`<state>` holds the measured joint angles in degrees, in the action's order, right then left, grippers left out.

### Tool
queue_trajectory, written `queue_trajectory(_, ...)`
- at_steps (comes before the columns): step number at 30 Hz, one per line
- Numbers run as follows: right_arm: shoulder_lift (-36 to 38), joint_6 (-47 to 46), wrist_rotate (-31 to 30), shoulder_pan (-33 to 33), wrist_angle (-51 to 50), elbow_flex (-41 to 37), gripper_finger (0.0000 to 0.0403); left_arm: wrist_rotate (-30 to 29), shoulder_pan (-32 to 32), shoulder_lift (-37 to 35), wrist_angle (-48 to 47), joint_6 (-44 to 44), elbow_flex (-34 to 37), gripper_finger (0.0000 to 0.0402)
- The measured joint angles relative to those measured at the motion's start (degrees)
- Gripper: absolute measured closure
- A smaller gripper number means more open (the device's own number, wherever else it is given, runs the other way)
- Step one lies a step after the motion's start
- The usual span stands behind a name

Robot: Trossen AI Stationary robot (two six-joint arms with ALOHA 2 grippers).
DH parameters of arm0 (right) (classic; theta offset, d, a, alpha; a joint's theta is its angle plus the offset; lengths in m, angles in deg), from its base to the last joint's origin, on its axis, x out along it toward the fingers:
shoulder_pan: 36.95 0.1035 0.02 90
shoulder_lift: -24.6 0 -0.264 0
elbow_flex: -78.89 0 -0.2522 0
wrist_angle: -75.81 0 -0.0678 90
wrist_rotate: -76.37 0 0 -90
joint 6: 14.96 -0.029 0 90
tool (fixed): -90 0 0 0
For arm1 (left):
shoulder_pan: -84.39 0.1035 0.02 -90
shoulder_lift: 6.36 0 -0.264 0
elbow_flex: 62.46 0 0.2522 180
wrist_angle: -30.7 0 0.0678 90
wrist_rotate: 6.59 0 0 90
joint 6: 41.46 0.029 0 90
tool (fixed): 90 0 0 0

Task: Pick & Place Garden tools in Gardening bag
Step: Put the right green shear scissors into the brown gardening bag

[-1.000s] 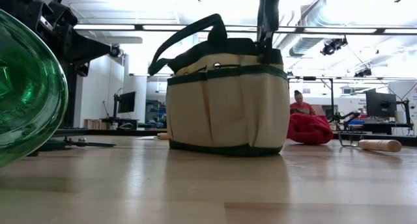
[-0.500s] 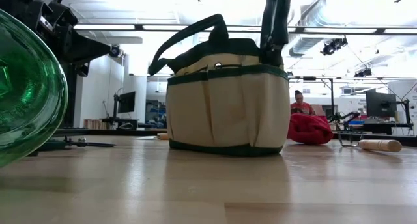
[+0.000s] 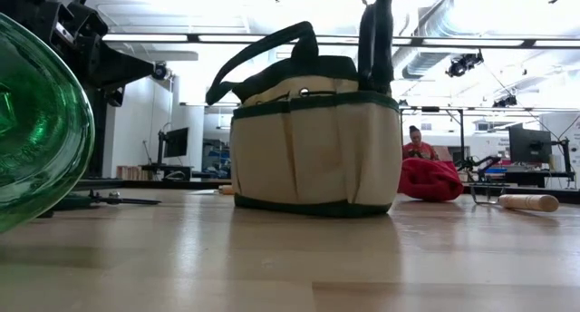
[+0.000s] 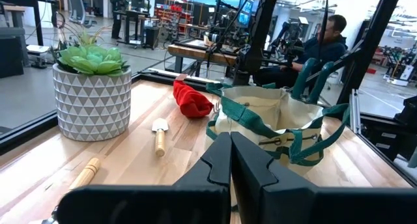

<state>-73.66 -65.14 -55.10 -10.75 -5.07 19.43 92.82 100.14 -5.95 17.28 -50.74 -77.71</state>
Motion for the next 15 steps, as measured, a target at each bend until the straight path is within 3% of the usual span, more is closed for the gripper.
queue_trajectory(15,-3.1,-11.5,-0.5,-2.2,-5.1,0.0,0.0399,0.0,0.0,0.0,0.0,0.0,0.0,0.0402)
